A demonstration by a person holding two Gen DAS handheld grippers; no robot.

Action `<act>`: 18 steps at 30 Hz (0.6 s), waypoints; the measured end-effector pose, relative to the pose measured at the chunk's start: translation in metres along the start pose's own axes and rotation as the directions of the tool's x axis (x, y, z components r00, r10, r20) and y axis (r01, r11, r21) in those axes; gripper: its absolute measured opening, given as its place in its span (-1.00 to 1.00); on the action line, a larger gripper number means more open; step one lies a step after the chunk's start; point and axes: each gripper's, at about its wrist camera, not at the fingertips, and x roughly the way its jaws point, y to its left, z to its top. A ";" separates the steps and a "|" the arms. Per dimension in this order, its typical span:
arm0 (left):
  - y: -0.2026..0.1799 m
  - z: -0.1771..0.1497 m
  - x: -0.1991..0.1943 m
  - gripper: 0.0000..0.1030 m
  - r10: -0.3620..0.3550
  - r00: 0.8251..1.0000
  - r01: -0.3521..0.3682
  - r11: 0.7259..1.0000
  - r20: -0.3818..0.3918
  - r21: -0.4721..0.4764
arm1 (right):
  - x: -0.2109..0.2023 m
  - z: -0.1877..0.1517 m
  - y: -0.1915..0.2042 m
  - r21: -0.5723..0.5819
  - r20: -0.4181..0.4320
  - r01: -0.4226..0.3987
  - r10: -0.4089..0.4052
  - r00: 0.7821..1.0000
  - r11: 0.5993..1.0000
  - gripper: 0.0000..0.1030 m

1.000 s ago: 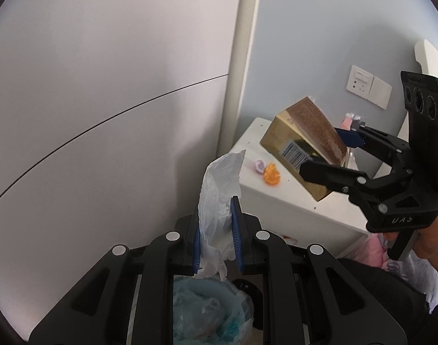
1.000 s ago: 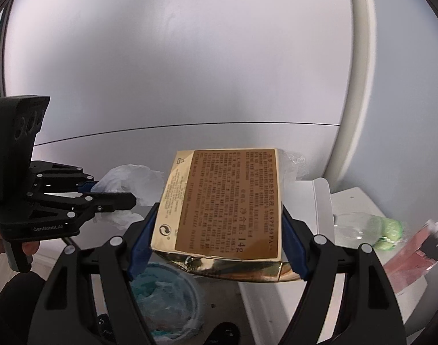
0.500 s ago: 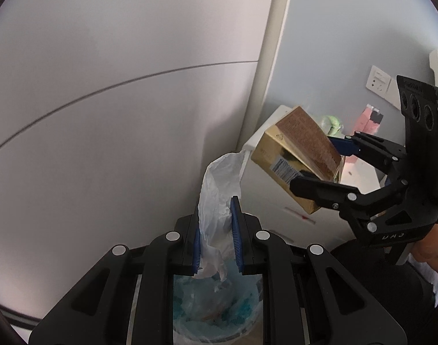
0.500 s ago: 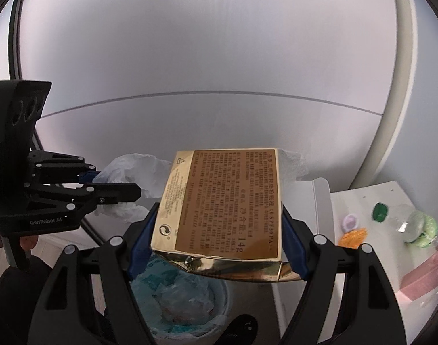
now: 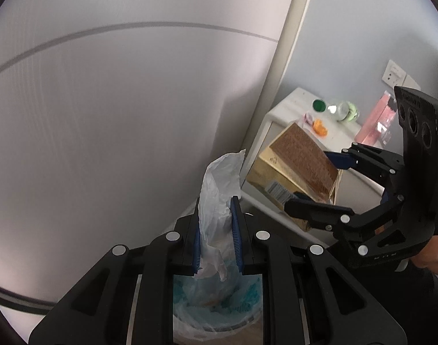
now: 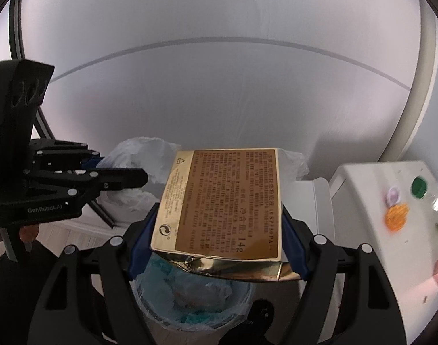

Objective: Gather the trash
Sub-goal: 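Carry the tissue and gold packet with both grippers over the teal wastebasket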

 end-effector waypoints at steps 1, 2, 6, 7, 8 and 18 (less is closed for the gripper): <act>0.002 -0.003 0.004 -0.68 0.001 1.000 -0.001 1.000 -0.010 -0.006 | 0.004 -0.002 -0.001 0.002 -0.010 -0.003 0.003 1.000 1.000 0.41; 0.005 -0.006 0.008 -0.68 0.001 1.000 -0.001 1.000 -0.017 -0.010 | 0.010 -0.005 -0.003 0.006 -0.024 -0.007 0.008 1.000 1.000 0.41; 0.012 -0.021 0.025 -0.68 -0.004 0.998 0.002 0.999 -0.056 -0.032 | 0.032 -0.014 -0.005 0.029 -0.073 -0.031 0.033 0.997 0.999 0.41; 0.014 -0.026 0.029 -0.68 -0.006 0.998 0.003 0.999 -0.066 -0.037 | 0.037 -0.015 -0.003 0.036 -0.088 -0.037 0.040 0.995 0.999 0.41; 0.015 -0.029 0.034 -0.68 -0.009 0.997 0.006 0.999 -0.075 -0.043 | 0.043 -0.018 -0.003 0.042 -0.101 -0.045 0.049 0.994 0.998 0.41; 0.036 -0.072 0.084 -0.68 -0.032 0.983 0.014 0.995 -0.183 -0.101 | 0.108 -0.046 -0.009 0.075 -0.260 -0.133 0.148 0.954 0.988 0.41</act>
